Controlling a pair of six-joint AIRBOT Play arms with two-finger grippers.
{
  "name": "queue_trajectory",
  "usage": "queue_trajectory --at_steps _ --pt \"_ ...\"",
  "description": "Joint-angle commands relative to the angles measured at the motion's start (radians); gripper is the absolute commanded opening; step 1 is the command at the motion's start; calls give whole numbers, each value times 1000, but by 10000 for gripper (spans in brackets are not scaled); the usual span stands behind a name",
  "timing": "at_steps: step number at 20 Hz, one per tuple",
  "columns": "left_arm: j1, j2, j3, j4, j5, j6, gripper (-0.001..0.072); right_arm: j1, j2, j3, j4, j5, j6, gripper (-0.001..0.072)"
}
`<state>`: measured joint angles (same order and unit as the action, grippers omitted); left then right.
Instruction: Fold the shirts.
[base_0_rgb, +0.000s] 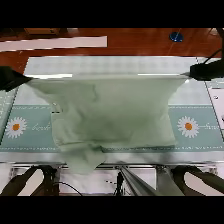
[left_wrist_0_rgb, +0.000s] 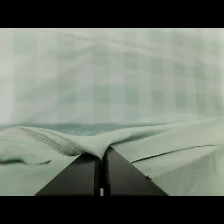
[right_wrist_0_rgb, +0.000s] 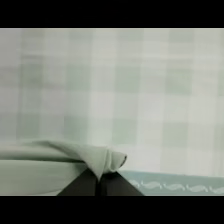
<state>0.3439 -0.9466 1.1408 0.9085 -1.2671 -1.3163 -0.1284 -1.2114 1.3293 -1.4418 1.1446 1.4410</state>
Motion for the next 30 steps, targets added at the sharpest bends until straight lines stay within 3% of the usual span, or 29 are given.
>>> queue_trajectory --at_steps 1,4,9,12,19,22,24,27,30 --pt "-135 -173 -13 13 291 26 22 1 -115 14 82 -198 -18 24" --pt "-214 -292 -13 13 504 26 22 1 -172 14 106 -321 -18 23" --pt "-331 -457 -13 13 693 101 22 1 -282 14 209 -504 -21 23" --pt "-368 -513 -13 18 832 101 22 1 -340 14 220 -557 -47 23" --pt "-379 -626 -13 21 890 122 23 -2 -448 14 217 -568 -96 23" --pt "-343 -596 -12 20 790 179 23 -34 -414 14 200 -489 -121 23" --pt "-302 -550 -12 20 630 177 22 -67 -368 14 205 -360 -118 23" --pt "-251 -492 -12 88 328 86 22 -95 -303 14 202 -157 -95 23" --pt "-254 -497 -29 175 262 20 23 -81 -309 -2 172 -45 -82 23"
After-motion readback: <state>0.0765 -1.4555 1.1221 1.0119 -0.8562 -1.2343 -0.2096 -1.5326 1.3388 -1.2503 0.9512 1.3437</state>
